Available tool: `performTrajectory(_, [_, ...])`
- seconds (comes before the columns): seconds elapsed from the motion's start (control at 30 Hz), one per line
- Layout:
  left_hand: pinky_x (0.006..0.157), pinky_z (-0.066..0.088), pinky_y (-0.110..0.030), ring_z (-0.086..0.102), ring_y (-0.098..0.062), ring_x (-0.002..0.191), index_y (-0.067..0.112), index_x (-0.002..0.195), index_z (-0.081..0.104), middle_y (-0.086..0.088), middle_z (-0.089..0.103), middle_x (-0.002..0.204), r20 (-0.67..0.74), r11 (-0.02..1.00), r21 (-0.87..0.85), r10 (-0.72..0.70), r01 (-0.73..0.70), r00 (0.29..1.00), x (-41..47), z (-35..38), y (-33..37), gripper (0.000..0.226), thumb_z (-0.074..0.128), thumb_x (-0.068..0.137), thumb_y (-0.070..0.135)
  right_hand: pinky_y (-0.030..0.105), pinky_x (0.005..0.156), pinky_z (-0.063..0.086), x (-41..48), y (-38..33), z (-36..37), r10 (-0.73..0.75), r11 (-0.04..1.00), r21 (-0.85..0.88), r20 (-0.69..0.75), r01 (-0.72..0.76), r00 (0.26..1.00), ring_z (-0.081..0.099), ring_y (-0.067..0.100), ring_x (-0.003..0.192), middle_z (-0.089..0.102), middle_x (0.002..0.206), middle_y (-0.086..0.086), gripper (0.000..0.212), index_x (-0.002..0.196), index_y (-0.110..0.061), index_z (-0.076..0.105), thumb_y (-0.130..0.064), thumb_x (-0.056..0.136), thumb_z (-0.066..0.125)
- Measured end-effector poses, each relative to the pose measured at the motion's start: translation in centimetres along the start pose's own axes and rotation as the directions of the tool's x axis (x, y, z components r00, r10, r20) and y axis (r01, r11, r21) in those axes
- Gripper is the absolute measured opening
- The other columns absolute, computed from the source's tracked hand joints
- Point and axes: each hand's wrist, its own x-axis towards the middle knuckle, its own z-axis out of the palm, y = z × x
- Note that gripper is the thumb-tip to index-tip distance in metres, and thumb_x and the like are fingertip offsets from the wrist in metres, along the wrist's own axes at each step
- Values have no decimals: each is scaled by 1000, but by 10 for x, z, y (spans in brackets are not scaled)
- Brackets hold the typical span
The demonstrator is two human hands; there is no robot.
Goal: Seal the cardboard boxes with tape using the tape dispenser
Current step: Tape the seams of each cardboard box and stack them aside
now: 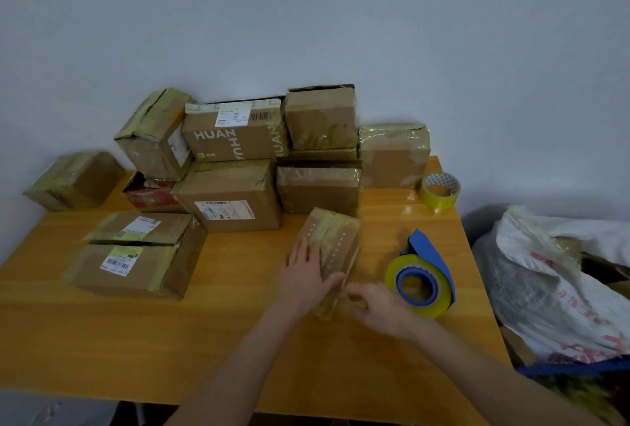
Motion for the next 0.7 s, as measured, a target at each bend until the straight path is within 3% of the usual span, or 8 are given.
performTrajectory(0.07, [121, 5, -45, -8, -23, 148, 15, 154, -2, -8, -10, 161, 30, 993, 109, 39, -42, 999, -1, 0, -6, 94, 41, 89, 68, 25, 83, 52, -6, 6, -12, 56, 997, -50, -111, -62, 992, 63, 9, 100, 67, 108, -10, 20, 113, -26, 66, -26, 97, 54])
performTrajectory(0.17, [120, -1, -37, -6, -16, 148, 21, 154, 0, 1, -9, 162, 85, 967, 175, 174, -186, 981, -5, -5, -22, 86, 52, 92, 47, 23, 73, 48, -19, 33, -36, 167, 980, -53, -314, -194, 934, 59, 9, 88, 56, 91, -14, 17, 109, -25, 65, -30, 95, 58])
performTrajectory(0.3, [118, -2, -33, -2, -15, 148, 34, 153, 6, 11, -4, 161, 147, 898, 252, 333, -360, 932, -9, -15, -47, 78, 53, 94, 16, 32, 76, 48, -36, 70, -62, 331, 936, 36, -423, -350, 843, 57, 19, 97, 56, 115, -2, 30, 119, -22, 57, -34, 93, 62])
performTrajectory(0.37, [118, 0, -37, 8, -20, 148, 40, 150, 22, 8, 8, 161, 35, 898, 270, 352, -348, 935, -12, -14, -56, 73, 48, 92, 3, 34, 82, 48, -38, 77, -65, 372, 919, 27, -395, -394, 840, 55, 21, 106, 51, 123, -1, 38, 126, -22, 54, -37, 92, 63])
performTrajectory(0.43, [117, 12, -44, 27, -29, 144, 36, 142, 42, -2, 26, 157, -209, 962, 153, 256, -227, 944, -18, -9, -53, 62, 45, 90, 3, 34, 86, 48, -35, 71, -61, 371, 925, 59, -354, -375, 859, 54, 21, 111, 50, 127, -1, 41, 129, -21, 52, -35, 92, 63])
performTrajectory(0.5, [111, 34, -48, 40, -34, 135, 25, 143, 44, -10, 30, 155, -364, 997, -70, 0, -28, 931, -25, -1, -44, 56, 47, 90, 6, 32, 89, 49, -28, 55, -55, 323, 946, 87, -337, -312, 884, 55, 18, 112, 50, 130, -1, 45, 134, -21, 49, -33, 93, 62])
performTrajectory(0.6, [107, 41, -45, 35, -34, 137, 15, 150, 24, -15, 17, 157, -293, 893, -402, -335, 202, 895, -35, 9, -22, 68, 59, 92, 21, 27, 86, 51, -10, 26, -43, 240, 970, 115, -276, -216, 931, 59, 14, 108, 53, 135, -1, 54, 142, -20, 43, -33, 94, 62])
performTrajectory(0.7, [109, 35, -43, 31, -32, 139, 15, 153, 14, -12, 9, 158, -88, 735, -625, -402, 263, 911, -36, 12, -2, 81, 64, 90, 29, 29, 81, 54, 2, 6, -24, 212, 970, 152, -154, -189, 965, 62, 16, 105, 58, 132, 2, 59, 146, -19, 39, -33, 93, 61])
